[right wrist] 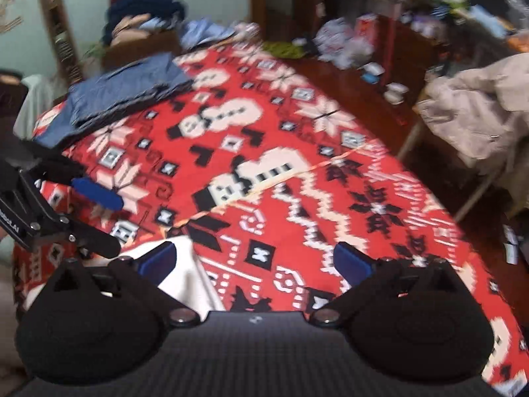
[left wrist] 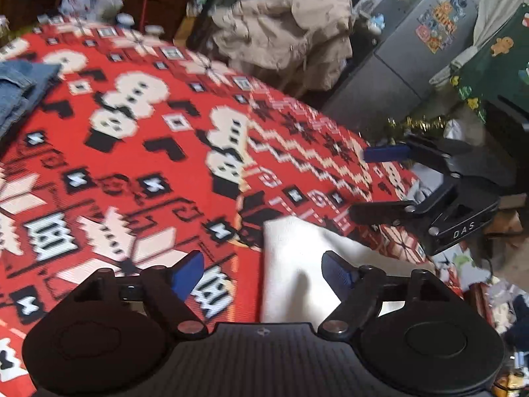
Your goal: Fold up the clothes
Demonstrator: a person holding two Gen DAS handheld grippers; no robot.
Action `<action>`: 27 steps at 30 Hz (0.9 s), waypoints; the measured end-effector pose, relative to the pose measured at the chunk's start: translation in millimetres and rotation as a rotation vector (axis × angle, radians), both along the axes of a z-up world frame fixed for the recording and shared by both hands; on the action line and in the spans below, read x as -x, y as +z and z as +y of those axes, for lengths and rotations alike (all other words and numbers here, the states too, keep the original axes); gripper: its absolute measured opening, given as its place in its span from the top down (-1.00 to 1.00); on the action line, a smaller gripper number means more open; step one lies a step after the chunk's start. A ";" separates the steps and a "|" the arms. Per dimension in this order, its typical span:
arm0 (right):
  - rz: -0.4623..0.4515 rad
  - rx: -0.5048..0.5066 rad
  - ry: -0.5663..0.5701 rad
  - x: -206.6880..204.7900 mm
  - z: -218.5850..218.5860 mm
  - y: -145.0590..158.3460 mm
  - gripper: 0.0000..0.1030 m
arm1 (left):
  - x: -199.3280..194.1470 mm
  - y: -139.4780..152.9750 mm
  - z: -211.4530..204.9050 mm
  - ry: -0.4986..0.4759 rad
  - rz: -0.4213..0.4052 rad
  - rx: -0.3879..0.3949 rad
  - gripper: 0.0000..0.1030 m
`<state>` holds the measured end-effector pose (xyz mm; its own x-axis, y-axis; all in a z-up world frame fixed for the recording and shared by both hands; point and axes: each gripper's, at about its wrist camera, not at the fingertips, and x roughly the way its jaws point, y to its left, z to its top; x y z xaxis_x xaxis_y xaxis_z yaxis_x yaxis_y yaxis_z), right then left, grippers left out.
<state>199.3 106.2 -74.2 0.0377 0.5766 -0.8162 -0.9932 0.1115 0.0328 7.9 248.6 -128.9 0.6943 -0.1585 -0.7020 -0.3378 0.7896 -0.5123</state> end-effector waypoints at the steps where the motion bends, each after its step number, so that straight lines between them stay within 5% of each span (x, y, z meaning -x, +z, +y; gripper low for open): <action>1: 0.073 0.015 0.021 -5.6 4.7 -4.1 -0.92 | -1.6 -1.8 -0.4 0.007 -0.011 0.018 -0.31; 3: 0.230 0.046 0.063 -17.3 14.1 -12.3 -0.70 | -4.6 -5.2 -2.7 0.022 -0.029 0.037 -0.22; 7: 0.365 0.138 0.112 -23.8 36.9 -31.5 0.42 | -12.7 -9.3 -11.8 0.017 -0.031 0.006 0.03; 13: 0.482 0.193 0.163 -31.3 60.9 -41.9 0.42 | -20.2 -16.4 -16.6 -0.001 -0.029 -0.010 0.33; 22: 0.585 0.270 0.198 -39.2 77.8 -59.0 0.47 | -20.4 -17.9 -18.6 0.001 -0.044 -0.022 0.37; 27: 0.594 0.256 0.248 -37.8 82.1 -60.3 0.67 | -22.1 -19.8 -15.3 0.002 -0.055 -0.008 0.37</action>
